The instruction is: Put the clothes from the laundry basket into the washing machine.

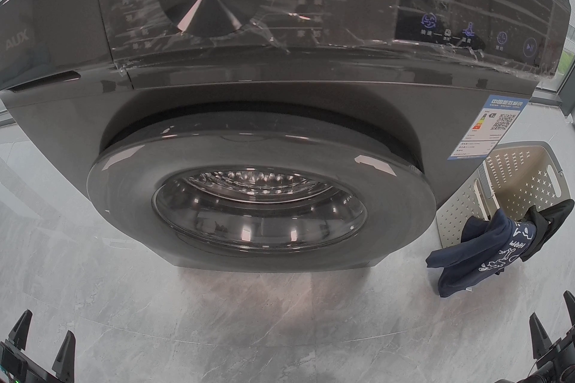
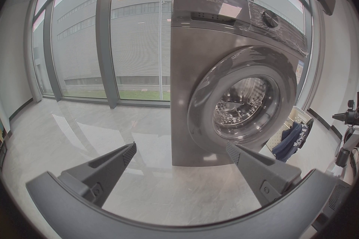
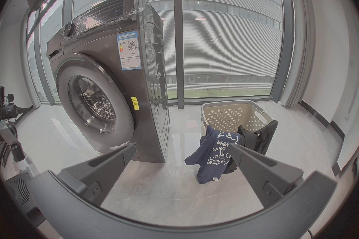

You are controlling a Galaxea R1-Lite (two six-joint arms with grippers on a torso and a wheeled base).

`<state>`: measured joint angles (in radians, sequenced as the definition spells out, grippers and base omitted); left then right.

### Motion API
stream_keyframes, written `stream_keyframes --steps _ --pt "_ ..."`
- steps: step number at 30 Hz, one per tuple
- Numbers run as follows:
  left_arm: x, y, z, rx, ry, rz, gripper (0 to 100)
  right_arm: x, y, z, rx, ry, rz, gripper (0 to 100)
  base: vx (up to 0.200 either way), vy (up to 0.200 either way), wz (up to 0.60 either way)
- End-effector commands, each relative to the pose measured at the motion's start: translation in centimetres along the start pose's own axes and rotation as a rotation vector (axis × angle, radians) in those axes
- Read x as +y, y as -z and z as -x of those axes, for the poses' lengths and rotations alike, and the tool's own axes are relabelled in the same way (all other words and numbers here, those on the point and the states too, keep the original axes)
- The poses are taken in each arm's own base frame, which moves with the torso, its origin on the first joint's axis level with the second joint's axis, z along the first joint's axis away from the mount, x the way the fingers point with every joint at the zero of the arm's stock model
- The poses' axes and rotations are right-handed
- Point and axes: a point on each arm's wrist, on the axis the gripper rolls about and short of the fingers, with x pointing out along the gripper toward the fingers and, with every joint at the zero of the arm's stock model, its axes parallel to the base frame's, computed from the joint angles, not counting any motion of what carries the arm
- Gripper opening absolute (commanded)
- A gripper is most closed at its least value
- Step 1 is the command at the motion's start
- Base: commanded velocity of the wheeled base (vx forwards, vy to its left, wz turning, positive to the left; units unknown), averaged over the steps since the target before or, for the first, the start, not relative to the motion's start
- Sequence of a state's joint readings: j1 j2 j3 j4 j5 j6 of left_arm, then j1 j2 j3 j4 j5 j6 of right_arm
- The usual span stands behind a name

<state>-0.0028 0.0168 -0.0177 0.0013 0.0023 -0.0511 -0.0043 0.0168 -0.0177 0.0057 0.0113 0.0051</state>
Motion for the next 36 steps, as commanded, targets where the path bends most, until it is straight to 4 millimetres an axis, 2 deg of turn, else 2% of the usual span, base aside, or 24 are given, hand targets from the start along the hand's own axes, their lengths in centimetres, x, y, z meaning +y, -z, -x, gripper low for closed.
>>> stream_keyframes --steps 1,12,13,15,16,17,20,22,25,29,36 --pt "0.0 0.4 0.0 0.007 -0.001 0.001 100 0.0 0.5 0.0 0.001 0.002 0.000 100 0.000 0.200 0.00" --pt "0.0 0.4 0.0 0.007 -0.001 0.001 100 0.0 0.3 0.0 -0.009 -0.007 0.002 100 0.000 0.000 0.00" --pt "0.0 0.4 0.0 0.007 -0.001 0.001 100 0.0 -0.3 0.2 -0.042 -0.007 0.001 100 0.000 0.000 0.00" --pt "0.0 0.4 0.0 0.007 -0.001 0.003 100 0.0 -4.8 1.6 -0.210 -0.004 -0.004 100 0.000 0.000 0.00" --pt "0.0 0.5 -0.1 0.009 -0.001 0.001 100 0.0 -6.7 1.8 -0.220 -0.003 -0.009 100 0.000 0.000 0.00" --pt "0.0 0.4 0.0 0.007 -0.001 0.000 100 0.0 -8.0 1.2 -0.169 0.000 -0.012 100 0.000 0.000 0.00" --pt "0.0 0.4 0.0 0.007 -0.001 0.000 100 0.1 -8.5 -0.5 -0.049 -0.023 -0.019 100 0.000 0.000 0.00" --pt "0.0 0.5 -0.1 0.009 -0.001 0.001 100 0.2 -7.5 -3.6 0.154 -0.102 -0.071 100 0.000 0.000 0.00" --pt "0.0 0.4 0.0 0.007 -0.001 0.003 100 0.8 -7.7 -6.9 0.282 -0.221 -0.201 100 0.000 0.000 0.00" --pt "0.0 0.4 0.0 0.007 -0.001 0.003 100 2.3 -8.0 -11.1 0.321 -0.327 -0.243 100 0.000 0.000 0.00" --pt "0.0 0.5 -0.1 0.009 -0.001 0.003 100 4.5 -7.2 -15.3 0.316 -0.336 -0.128 100 0.000 0.000 0.00"
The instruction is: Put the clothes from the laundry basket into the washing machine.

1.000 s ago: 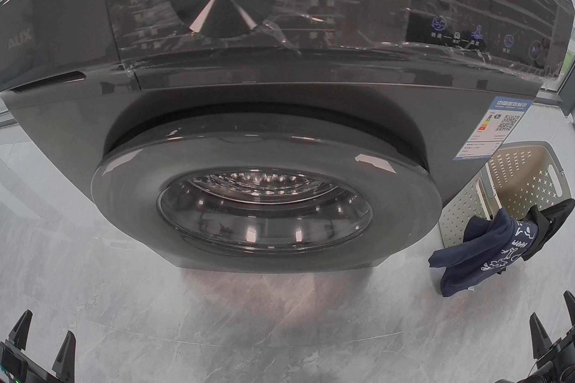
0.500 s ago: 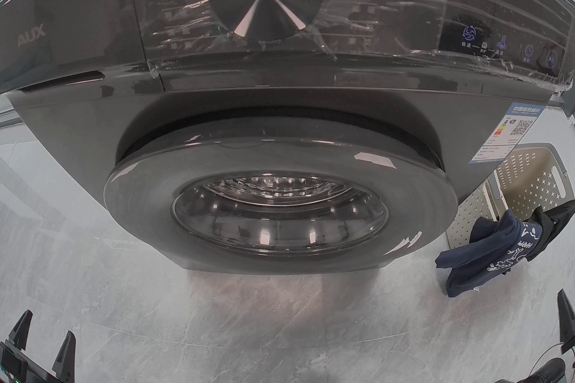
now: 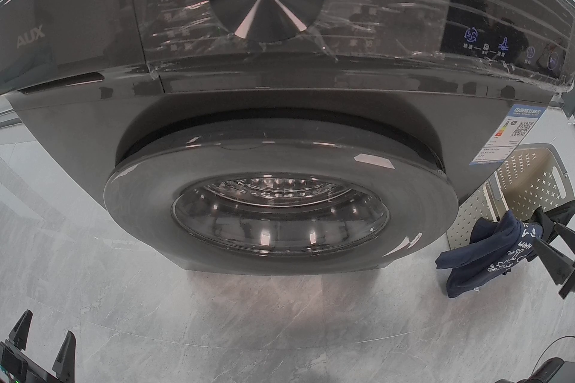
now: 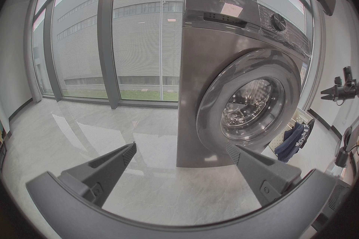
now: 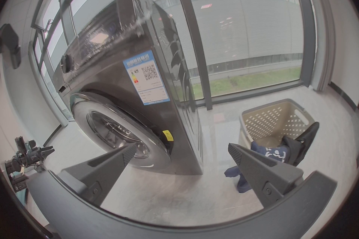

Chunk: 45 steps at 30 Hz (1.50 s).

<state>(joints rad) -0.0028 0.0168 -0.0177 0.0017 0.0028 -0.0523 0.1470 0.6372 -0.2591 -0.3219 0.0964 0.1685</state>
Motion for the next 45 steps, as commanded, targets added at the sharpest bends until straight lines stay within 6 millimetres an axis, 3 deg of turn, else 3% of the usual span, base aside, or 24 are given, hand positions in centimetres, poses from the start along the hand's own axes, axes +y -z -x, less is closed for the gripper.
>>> stream_keyframes --steps 1,11,29,37,41,45 --pt "0.0 0.4 0.0 0.007 0.000 0.001 100 1.6 2.6 -9.4 0.256 -0.084 0.015 100 0.000 0.000 0.00" --pt "0.0 0.5 -0.1 0.010 -0.001 0.001 100 3.9 2.4 -12.0 0.251 -0.155 0.036 100 0.000 0.000 0.00" --pt "0.0 0.4 -0.1 0.010 0.001 0.001 100 6.5 2.0 -15.0 0.209 -0.256 0.037 100 0.000 0.000 0.00" --pt "0.0 0.4 -0.1 0.010 0.001 0.001 100 6.8 3.6 -13.5 0.269 -0.318 0.027 100 0.000 0.000 0.00" --pt "0.0 0.4 -0.1 0.011 0.001 0.000 100 6.2 3.8 -11.7 0.275 -0.339 0.027 100 0.000 0.000 0.00" --pt "0.0 0.4 -0.1 0.011 0.001 0.000 100 6.0 3.6 -11.5 0.260 -0.333 0.024 100 -0.100 0.000 0.00"
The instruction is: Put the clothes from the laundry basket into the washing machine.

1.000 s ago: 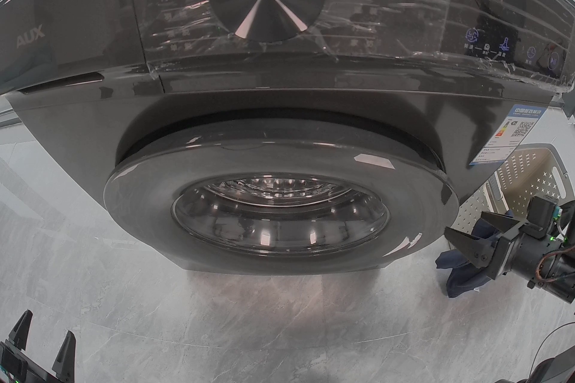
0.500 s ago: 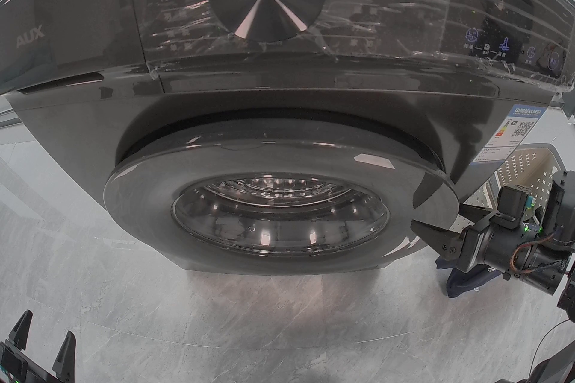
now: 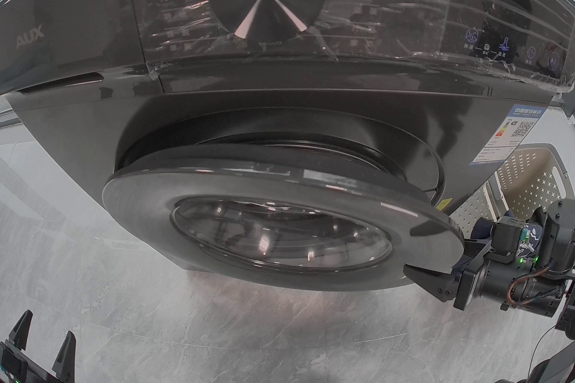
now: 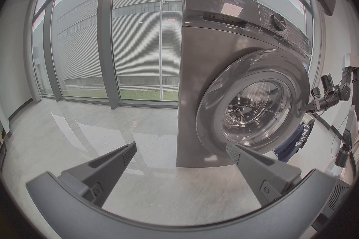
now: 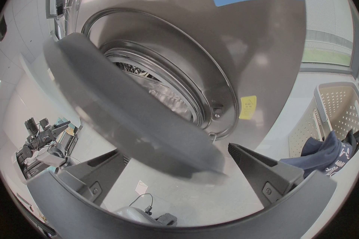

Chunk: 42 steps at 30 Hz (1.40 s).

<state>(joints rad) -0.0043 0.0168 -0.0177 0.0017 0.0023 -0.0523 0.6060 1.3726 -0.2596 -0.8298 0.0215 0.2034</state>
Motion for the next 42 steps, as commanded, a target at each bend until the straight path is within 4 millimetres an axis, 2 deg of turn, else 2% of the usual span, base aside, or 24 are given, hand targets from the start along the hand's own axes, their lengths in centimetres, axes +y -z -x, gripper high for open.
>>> stream_keyframes --steps 1,4,9,15,19,21,25,29,32,36,42 --pt "0.0 0.4 -0.1 0.011 -0.001 0.000 100 0.0 -0.5 0.7 -0.043 -0.003 0.000 100 -0.200 0.000 0.00" --pt "0.0 0.5 -0.1 0.013 -0.001 0.001 100 -0.1 -1.3 0.0 -0.058 0.003 -0.002 100 -0.200 0.000 0.00" --pt "0.0 0.4 -0.1 0.010 -0.001 0.001 100 -0.6 -2.5 -1.8 -0.075 0.032 -0.010 100 0.000 0.000 0.00" --pt "0.0 0.5 -0.1 0.011 -0.001 0.001 100 -0.6 -2.7 -2.7 -0.062 0.007 -0.010 100 0.000 0.000 0.00" --pt "0.0 0.5 -0.1 0.011 -0.001 0.001 100 -0.4 -2.3 -2.4 -0.045 -0.010 -0.006 100 0.000 0.000 0.00" --pt "0.0 0.5 -0.1 0.011 -0.001 0.001 100 -0.5 -1.1 -1.5 -0.016 -0.014 -0.001 100 0.000 0.000 0.00" --pt "0.0 0.4 -0.1 0.011 -0.001 0.000 100 -0.1 -0.3 0.9 -0.022 -0.054 0.008 100 0.000 0.000 0.00" --pt "0.0 0.4 -0.1 0.011 -0.001 0.000 100 -0.2 -0.4 1.2 -0.034 -0.047 0.004 100 -0.200 0.000 0.00" --pt "0.0 0.5 -0.1 0.013 -0.001 0.001 100 -0.2 -1.4 0.5 -0.061 -0.038 0.003 100 -0.200 0.000 0.00" --pt "0.0 0.4 -0.1 0.011 -0.001 0.001 100 -0.8 -2.9 -1.5 -0.082 -0.006 -0.001 100 -0.100 0.000 0.00" --pt "0.0 0.5 -0.1 0.013 -0.001 0.001 100 -0.8 -2.9 -3.2 -0.053 -0.011 0.000 100 0.000 0.000 0.00"
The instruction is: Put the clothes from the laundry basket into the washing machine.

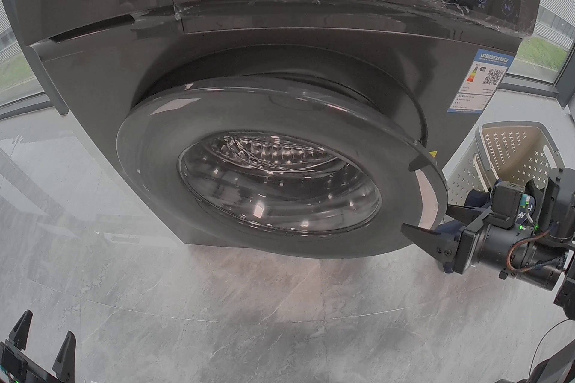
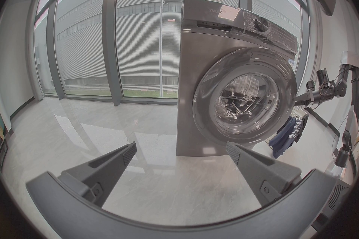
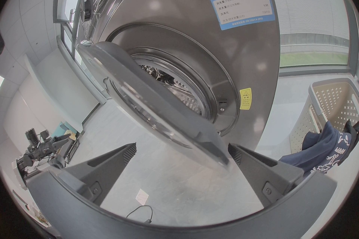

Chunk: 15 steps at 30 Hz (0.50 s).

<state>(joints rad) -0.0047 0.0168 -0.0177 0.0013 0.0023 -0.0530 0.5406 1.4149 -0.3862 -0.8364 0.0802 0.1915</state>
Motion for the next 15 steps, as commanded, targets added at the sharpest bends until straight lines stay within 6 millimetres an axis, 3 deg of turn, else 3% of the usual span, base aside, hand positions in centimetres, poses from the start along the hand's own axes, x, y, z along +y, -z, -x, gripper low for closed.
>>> stream_keyframes --steps 1,7,11,15 --pt "0.0 0.4 -0.1 0.012 -0.001 0.001 100 -0.1 0.6 -1.5 0.045 -0.004 0.000 100 0.000 0.000 0.00" --pt "0.0 0.4 -0.1 0.010 -0.001 0.001 100 1.1 2.0 -0.3 0.089 -0.063 0.011 100 -0.200 0.000 0.00" --pt "0.0 0.5 -0.1 0.013 0.000 0.001 100 1.2 2.4 1.5 0.088 -0.072 0.013 100 0.000 0.000 0.00" --pt "0.0 0.4 -0.1 0.012 -0.001 -0.001 100 1.0 2.1 1.3 0.071 -0.052 0.011 100 0.000 0.000 0.00"
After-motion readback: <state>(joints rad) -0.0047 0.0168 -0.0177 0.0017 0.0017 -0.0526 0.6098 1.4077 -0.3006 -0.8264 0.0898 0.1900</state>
